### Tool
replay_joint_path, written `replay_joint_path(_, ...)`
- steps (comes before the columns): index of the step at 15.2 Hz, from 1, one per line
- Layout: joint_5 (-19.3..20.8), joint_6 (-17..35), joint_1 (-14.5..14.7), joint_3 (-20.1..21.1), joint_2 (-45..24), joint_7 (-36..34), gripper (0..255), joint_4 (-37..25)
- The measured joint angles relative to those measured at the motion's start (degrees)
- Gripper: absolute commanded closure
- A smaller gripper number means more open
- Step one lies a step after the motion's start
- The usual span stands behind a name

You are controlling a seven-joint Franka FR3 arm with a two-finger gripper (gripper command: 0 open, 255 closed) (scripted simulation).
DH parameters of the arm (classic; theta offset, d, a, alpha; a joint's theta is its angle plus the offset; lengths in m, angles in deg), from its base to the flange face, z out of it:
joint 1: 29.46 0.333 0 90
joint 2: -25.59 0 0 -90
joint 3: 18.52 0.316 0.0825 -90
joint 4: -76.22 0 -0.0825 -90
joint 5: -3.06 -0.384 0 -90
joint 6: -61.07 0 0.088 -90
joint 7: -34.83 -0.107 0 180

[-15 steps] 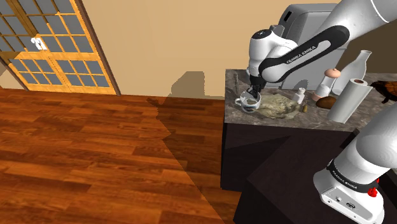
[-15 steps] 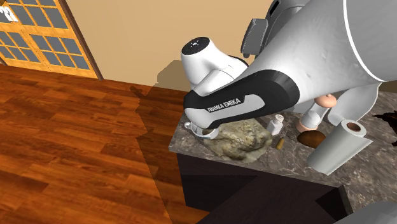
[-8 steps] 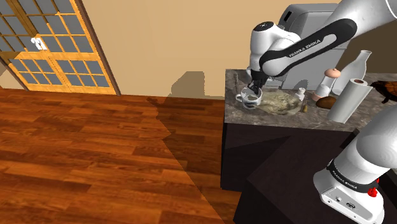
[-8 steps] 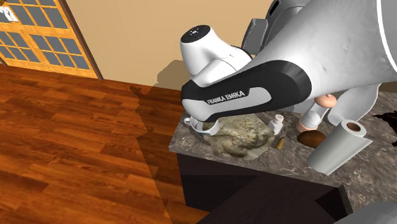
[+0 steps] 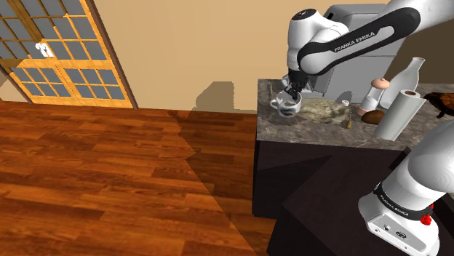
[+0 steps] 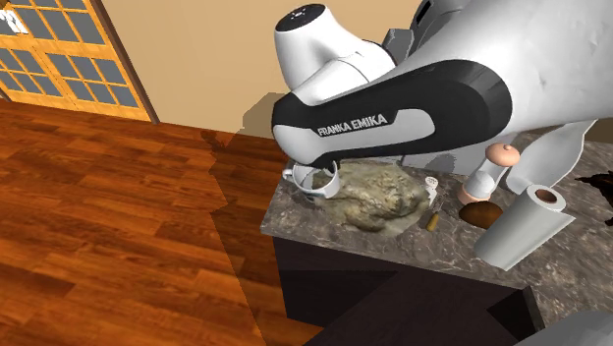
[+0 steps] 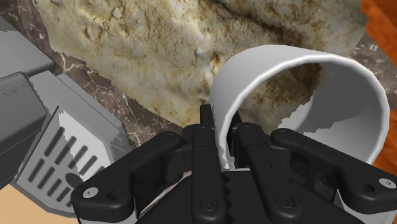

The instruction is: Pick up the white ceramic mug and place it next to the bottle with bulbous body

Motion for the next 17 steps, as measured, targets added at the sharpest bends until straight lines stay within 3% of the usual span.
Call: replay_joint_path(17, -2.4, -12.7, 0.5, 0.0, 4.4, 4.4, 255, -8.9)
